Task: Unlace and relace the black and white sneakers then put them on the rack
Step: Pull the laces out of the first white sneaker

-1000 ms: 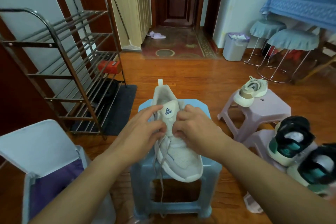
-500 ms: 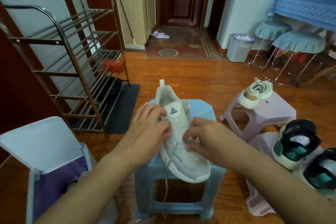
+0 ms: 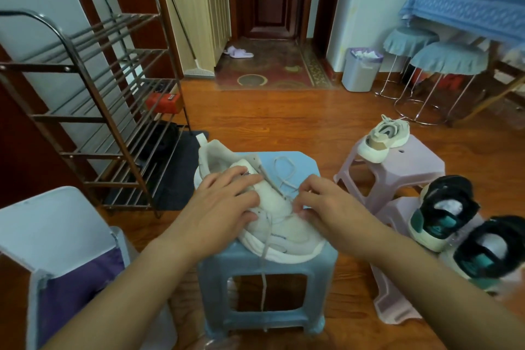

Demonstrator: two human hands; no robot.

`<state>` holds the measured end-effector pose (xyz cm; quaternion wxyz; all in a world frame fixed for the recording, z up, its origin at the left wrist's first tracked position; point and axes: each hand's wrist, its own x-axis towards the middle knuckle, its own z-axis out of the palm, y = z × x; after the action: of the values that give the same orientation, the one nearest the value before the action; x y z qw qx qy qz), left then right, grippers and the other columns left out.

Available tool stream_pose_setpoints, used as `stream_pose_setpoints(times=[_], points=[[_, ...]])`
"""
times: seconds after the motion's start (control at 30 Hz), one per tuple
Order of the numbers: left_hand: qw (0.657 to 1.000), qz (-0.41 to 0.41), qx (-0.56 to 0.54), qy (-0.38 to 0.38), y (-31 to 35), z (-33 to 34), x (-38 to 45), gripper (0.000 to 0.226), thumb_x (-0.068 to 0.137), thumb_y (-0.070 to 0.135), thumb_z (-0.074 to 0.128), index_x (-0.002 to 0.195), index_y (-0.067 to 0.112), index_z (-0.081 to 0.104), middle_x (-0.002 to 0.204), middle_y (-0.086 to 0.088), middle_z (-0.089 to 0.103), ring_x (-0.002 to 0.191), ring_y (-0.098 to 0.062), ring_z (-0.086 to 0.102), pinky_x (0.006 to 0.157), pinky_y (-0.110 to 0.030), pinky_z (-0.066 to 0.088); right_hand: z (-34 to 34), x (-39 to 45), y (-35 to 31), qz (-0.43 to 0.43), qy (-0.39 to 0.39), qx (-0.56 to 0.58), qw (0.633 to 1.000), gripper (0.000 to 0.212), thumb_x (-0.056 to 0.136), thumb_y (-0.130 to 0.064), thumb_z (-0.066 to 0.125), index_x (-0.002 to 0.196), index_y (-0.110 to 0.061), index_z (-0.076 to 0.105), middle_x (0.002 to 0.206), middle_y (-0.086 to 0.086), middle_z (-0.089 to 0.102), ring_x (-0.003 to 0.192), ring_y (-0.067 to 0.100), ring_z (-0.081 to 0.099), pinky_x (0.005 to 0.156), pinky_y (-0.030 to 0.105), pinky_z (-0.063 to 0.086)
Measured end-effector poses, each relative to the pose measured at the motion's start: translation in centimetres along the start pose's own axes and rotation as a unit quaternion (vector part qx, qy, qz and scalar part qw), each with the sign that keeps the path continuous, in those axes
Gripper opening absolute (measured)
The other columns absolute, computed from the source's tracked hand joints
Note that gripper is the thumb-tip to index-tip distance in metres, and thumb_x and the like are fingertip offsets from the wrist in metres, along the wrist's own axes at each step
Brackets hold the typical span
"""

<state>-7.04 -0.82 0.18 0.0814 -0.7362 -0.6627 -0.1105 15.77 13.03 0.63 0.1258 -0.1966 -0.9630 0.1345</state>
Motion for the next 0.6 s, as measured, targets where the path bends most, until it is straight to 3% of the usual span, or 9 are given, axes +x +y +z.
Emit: stream_pose_setpoints(times=[0.1, 0.2, 0.3, 0.4, 0.43, 0.47, 0.53, 0.6], points=[[1.0, -0.004, -0.005, 0.021, 0.5, 0.3, 0.1, 0.011, 0.091, 0.043, 0.064, 0.096, 0.033, 0.066, 0.148, 0.011, 0.052, 0.143, -0.019, 0.03, 0.102, -0.036, 0.024, -3.0, -1.8, 3.0, 0.158, -0.146, 0.021, 0.976, 0.011, 0.098, -0.021, 0.057, 0.092, -0.028, 0.063, 0.095, -0.014, 0.055, 0.089, 0.003, 0.054, 0.078, 0.022, 0.044], [0.999, -0.003, -0.005, 0.032, 1.0, 0.4, 0.1, 0.011, 0.091, 0.042, 0.063, 0.091, 0.031, 0.066, 0.146, 0.008, 0.054, 0.141, -0.021, 0.031, 0.1, -0.038, 0.028, -5.3, -3.2, 6.4, 0.335, -0.26, -0.024, 0.905, 0.011, 0.099, -0.022, 0.056, 0.108, -0.024, 0.063, 0.104, -0.006, 0.062, 0.094, 0.008, 0.059, 0.087, 0.026, 0.05], [0.999, -0.01, -0.012, 0.034, 1.1, 0.0, -0.1, 0.013, 0.091, 0.043, 0.062, 0.09, 0.031, 0.066, 0.145, 0.008, 0.054, 0.14, -0.02, 0.032, 0.099, -0.042, 0.036, -6.5, -5.5, 10.7, 0.453, -0.265, -0.122, 0.842, 0.027, 0.097, -0.016, 0.059, 0.123, -0.012, 0.061, 0.092, -0.001, 0.058, 0.091, 0.015, 0.06, 0.09, 0.029, 0.053], [0.999, -0.016, -0.016, 0.029, 1.1, -0.2, -0.2, 0.009, 0.09, 0.039, 0.065, 0.092, 0.032, 0.068, 0.145, 0.009, 0.054, 0.14, -0.019, 0.031, 0.1, -0.04, 0.032, -7.2, -4.6, 10.3, 0.541, -0.194, -0.114, 0.81, 0.019, 0.094, -0.01, 0.059, 0.113, -0.006, 0.062, 0.092, 0.006, 0.062, 0.092, 0.022, 0.064, 0.085, 0.034, 0.056], [0.999, -0.016, -0.018, 0.026, 1.1, -0.2, -0.1, 0.007, 0.089, 0.037, 0.065, 0.093, 0.032, 0.068, 0.145, 0.009, 0.053, 0.14, -0.019, 0.031, 0.101, -0.04, 0.031, -7.3, -3.3, 9.0, 0.534, -0.161, -0.09, 0.825, 0.019, 0.095, -0.01, 0.058, 0.114, -0.008, 0.062, 0.101, 0.008, 0.065, 0.096, 0.022, 0.064, 0.087, 0.034, 0.055], [0.999, -0.015, -0.02, 0.023, 1.0, -0.1, -0.1, 0.006, 0.089, 0.036, 0.065, 0.093, 0.032, 0.068, 0.146, 0.01, 0.052, 0.141, -0.019, 0.03, 0.103, -0.041, 0.032, -7.1, -2.1, 7.5, 0.484, -0.113, -0.057, 0.866, 0.021, 0.097, -0.013, 0.058, 0.118, -0.013, 0.062, 0.11, 0.006, 0.066, 0.1, 0.02, 0.062, 0.088, 0.033, 0.053], [0.999, -0.016, -0.03, 0.016, 1.0, -0.1, 0.0, 0.006, 0.09, 0.035, 0.065, 0.094, 0.032, 0.068, 0.148, 0.011, 0.05, 0.143, -0.019, 0.029, 0.106, -0.043, 0.033, -6.0, -0.2, 3.3, 0.339, -0.011, 0.051, 0.94, 0.027, 0.1, -0.025, 0.057, 0.126, -0.021, 0.062, 0.123, -0.002, 0.065, 0.108, 0.012, 0.059, 0.091, 0.029, 0.048], [0.999, -0.018, -0.041, 0.016, 1.0, -0.1, 0.0, 0.006, 0.09, 0.035, 0.066, 0.095, 0.032, 0.068, 0.148, 0.011, 0.05, 0.143, -0.019, 0.028, 0.106, -0.043, 0.034, -5.1, 0.5, -0.7, 0.207, -0.04, 0.129, 0.969, 0.049, 0.096, -0.041, 0.063, 0.142, -0.026, 0.052, 0.135, -0.011, 0.056, 0.121, 0.006, 0.053, 0.102, 0.027, 0.043]])
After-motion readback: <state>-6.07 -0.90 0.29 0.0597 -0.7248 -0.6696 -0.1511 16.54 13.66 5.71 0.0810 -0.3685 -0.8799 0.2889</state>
